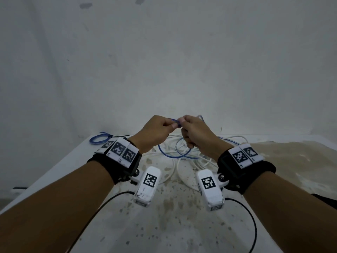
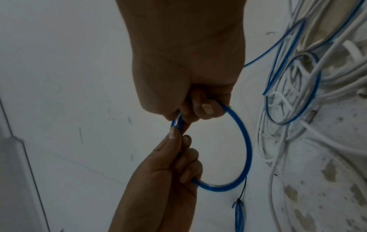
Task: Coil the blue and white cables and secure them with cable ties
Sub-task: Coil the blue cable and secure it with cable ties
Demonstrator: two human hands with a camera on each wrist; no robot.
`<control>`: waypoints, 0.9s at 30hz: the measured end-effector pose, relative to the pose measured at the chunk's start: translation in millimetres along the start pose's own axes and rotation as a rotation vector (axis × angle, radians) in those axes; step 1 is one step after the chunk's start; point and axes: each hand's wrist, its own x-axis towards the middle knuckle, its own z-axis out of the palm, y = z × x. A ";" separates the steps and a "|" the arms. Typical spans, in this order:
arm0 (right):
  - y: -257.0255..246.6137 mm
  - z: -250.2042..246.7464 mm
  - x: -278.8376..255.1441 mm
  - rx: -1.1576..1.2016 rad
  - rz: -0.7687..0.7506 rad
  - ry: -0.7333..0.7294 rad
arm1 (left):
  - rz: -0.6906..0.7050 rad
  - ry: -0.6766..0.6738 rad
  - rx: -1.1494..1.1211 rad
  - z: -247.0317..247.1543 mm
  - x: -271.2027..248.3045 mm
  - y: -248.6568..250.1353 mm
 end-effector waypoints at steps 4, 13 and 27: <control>4.0 -6.0 12.5 -0.036 0.043 0.214 | -0.002 0.067 -0.049 2.1 -3.6 -7.6; -1.2 -10.8 1.7 0.278 0.026 0.057 | 0.028 0.182 -0.059 8.2 5.8 -11.7; 7.1 -13.4 7.0 0.145 0.055 0.155 | 0.029 0.171 -0.133 6.6 -1.2 -14.1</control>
